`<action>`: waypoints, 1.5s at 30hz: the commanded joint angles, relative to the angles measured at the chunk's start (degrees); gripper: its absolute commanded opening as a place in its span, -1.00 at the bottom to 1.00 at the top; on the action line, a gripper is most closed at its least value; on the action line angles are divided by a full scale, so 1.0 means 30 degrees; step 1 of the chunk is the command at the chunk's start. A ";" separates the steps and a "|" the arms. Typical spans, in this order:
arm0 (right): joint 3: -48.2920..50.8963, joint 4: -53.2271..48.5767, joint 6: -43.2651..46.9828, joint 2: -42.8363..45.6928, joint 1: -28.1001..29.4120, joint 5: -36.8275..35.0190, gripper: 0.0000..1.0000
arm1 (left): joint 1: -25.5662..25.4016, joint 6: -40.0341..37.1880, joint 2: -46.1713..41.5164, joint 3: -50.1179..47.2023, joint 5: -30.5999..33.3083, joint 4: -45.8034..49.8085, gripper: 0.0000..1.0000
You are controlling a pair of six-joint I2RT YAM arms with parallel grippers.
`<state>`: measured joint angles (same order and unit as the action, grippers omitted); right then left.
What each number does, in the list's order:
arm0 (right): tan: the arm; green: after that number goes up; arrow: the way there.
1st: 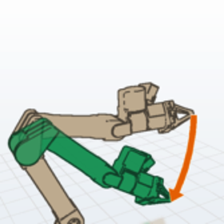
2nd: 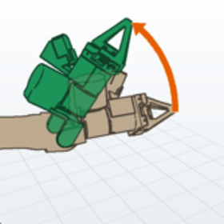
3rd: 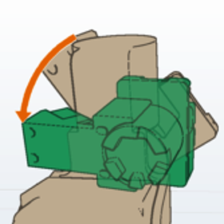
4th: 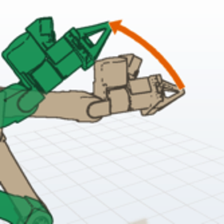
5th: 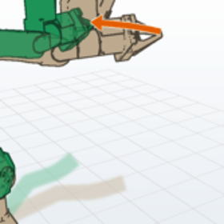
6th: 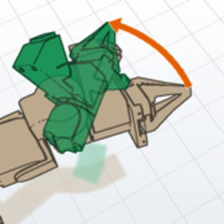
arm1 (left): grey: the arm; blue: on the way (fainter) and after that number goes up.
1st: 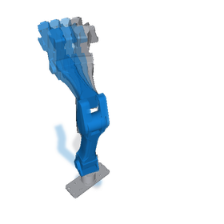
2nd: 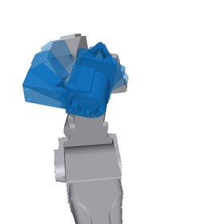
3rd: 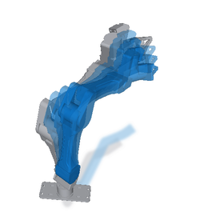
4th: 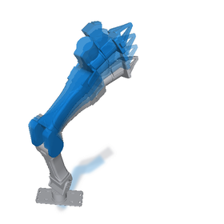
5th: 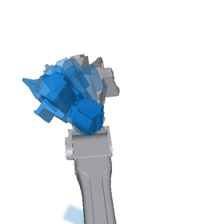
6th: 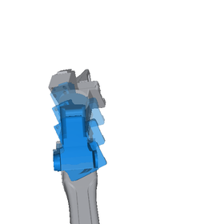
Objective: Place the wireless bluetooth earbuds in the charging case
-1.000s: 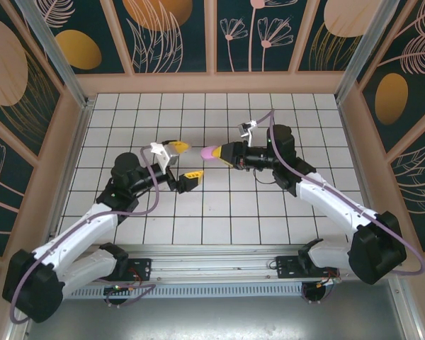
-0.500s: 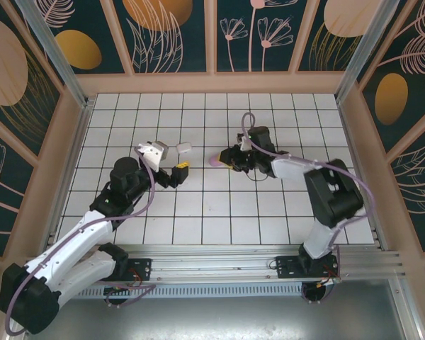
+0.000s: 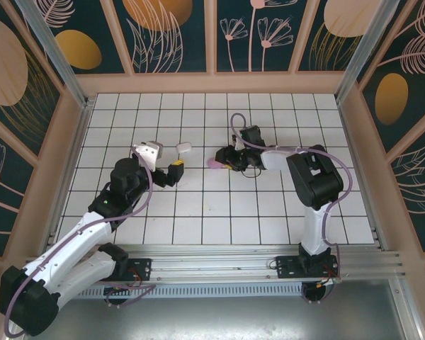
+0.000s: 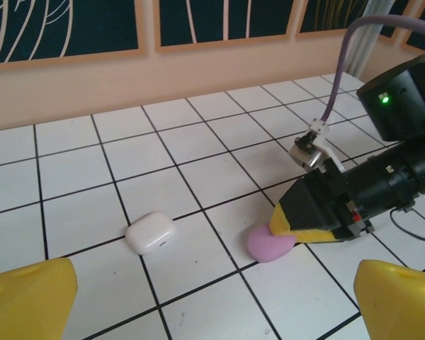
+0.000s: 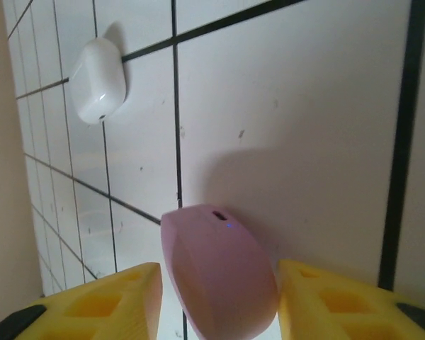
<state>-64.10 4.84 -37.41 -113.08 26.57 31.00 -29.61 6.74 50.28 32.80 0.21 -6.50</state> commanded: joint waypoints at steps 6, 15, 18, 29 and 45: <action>0.0012 -0.4240 0.2105 0.3420 -0.0596 -0.4179 0.19 | 0.0080 0.0828 0.0471 0.0973 0.4742 0.0255 0.97; 0.2901 -0.3574 0.6808 1.0953 -0.3192 -1.2328 0.80 | 0.1560 -0.0424 0.2196 -0.0900 1.0470 -0.3994 0.97; 0.5465 -0.0758 0.7464 1.2594 -0.5549 -1.2351 0.98 | 0.3078 0.0484 0.2598 -0.2741 1.1742 -0.6697 0.97; 1.6007 1.7319 1.2580 1.3212 -0.7876 -1.3250 0.98 | 0.6645 0.0072 0.4800 -0.6582 0.9320 -1.5363 0.98; 1.7277 2.3195 1.1812 0.8166 -0.9039 -1.2365 0.98 | 0.7969 -0.1747 1.1509 -0.8099 0.5750 -2.4922 0.98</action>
<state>-12.23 66.28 -1.41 -86.04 -0.25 -6.17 -6.15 3.03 83.18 7.14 19.86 -75.09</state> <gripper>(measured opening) 0.989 0.987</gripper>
